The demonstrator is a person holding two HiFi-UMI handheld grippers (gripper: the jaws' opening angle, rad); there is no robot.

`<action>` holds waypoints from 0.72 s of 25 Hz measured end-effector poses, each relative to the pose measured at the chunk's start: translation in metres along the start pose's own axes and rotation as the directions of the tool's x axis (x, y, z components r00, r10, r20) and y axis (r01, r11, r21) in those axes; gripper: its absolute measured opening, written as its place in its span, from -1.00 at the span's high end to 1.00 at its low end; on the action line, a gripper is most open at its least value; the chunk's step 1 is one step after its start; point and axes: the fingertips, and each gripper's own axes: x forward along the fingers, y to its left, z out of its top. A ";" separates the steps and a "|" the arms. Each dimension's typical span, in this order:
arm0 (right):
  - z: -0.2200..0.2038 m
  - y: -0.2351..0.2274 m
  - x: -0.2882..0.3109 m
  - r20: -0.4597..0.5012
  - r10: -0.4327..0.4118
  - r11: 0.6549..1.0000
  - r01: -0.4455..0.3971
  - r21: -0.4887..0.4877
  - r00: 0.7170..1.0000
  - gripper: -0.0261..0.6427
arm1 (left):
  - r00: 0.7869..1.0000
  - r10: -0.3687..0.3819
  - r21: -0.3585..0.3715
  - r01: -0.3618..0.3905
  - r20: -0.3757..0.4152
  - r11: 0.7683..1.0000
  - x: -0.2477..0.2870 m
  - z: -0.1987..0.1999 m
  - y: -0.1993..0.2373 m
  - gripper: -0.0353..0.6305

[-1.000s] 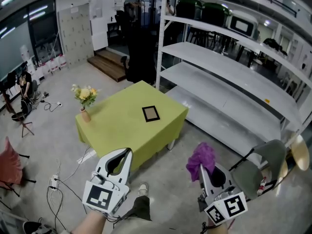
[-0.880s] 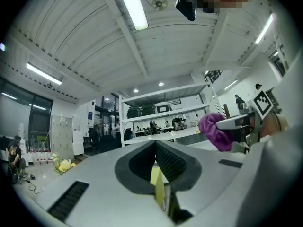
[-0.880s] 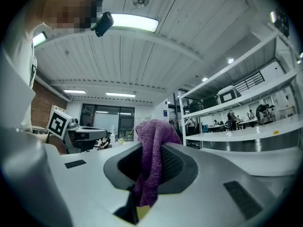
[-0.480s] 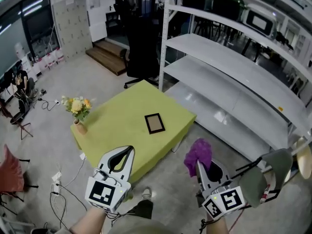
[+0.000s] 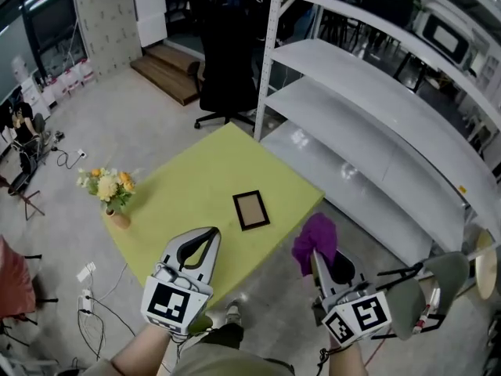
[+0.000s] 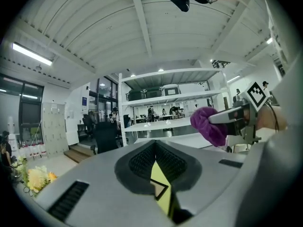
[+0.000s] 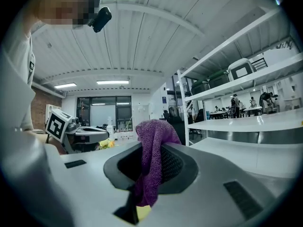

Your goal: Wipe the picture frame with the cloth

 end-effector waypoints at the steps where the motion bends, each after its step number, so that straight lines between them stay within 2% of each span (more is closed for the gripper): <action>1: 0.000 -0.001 0.008 -0.003 0.003 1.000 -0.003 -0.001 1.000 0.74 | 1.000 -0.001 -0.003 0.001 0.000 1.000 0.004 -0.001 0.005 0.87; 12: -0.007 -0.019 0.063 -0.040 0.034 0.999 -0.034 0.014 0.999 0.74 | 0.999 0.023 -0.013 -0.023 -0.031 1.000 0.034 -0.012 0.036 0.88; 18: -0.013 -0.045 0.094 -0.070 0.098 0.995 -0.097 0.022 0.993 0.74 | 0.995 0.082 -0.018 -0.084 -0.063 0.996 0.060 -0.021 0.044 0.88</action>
